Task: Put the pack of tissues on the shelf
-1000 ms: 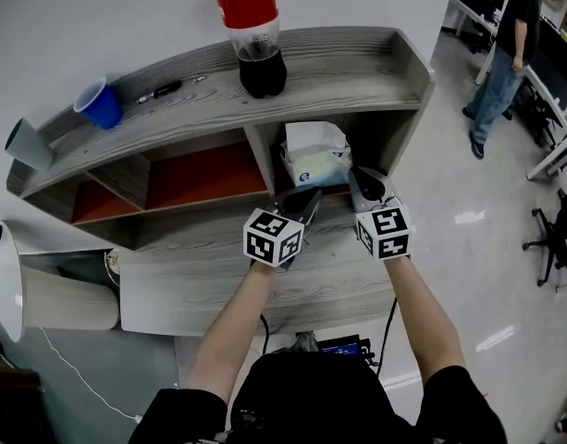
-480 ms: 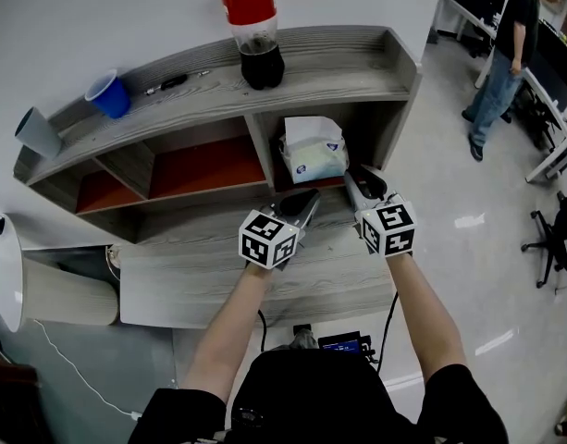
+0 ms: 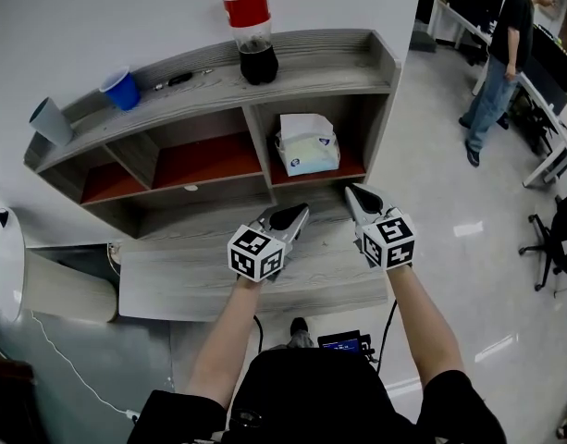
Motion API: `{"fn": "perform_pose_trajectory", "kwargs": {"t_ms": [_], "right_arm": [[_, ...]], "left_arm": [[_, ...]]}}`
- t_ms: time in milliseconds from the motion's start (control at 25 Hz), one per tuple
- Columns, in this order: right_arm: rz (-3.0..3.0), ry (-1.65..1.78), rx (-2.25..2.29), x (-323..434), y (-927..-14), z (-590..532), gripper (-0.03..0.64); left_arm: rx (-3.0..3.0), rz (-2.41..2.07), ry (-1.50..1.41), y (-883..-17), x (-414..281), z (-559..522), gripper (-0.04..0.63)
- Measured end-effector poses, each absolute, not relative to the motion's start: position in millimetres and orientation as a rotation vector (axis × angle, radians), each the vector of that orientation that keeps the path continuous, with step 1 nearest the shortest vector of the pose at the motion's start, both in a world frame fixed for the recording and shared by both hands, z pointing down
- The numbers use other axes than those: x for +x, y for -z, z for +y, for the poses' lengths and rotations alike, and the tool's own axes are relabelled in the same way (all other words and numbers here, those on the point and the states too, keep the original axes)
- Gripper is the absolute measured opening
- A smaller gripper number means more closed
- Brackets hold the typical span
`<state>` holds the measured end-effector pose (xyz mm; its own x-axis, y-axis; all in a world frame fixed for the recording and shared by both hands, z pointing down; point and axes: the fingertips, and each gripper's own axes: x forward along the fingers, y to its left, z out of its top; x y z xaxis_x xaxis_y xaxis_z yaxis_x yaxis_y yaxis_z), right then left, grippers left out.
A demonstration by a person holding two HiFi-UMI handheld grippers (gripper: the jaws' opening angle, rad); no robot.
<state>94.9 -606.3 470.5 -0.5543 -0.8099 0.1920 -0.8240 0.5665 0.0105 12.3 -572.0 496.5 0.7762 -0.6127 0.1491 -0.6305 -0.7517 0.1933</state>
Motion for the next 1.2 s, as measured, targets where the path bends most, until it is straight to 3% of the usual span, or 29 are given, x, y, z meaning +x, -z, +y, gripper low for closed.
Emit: {"fn": "perform_pose_trajectory", "kwargs": {"t_ms": [1200], "right_arm": [[-2.652,-0.327,1.271,134.7,-511.3,-436.3,0.003]], "left_arm": [[2.618,-1.044,0.03,-520.3,23.3,-395.8,-0.008]]}}
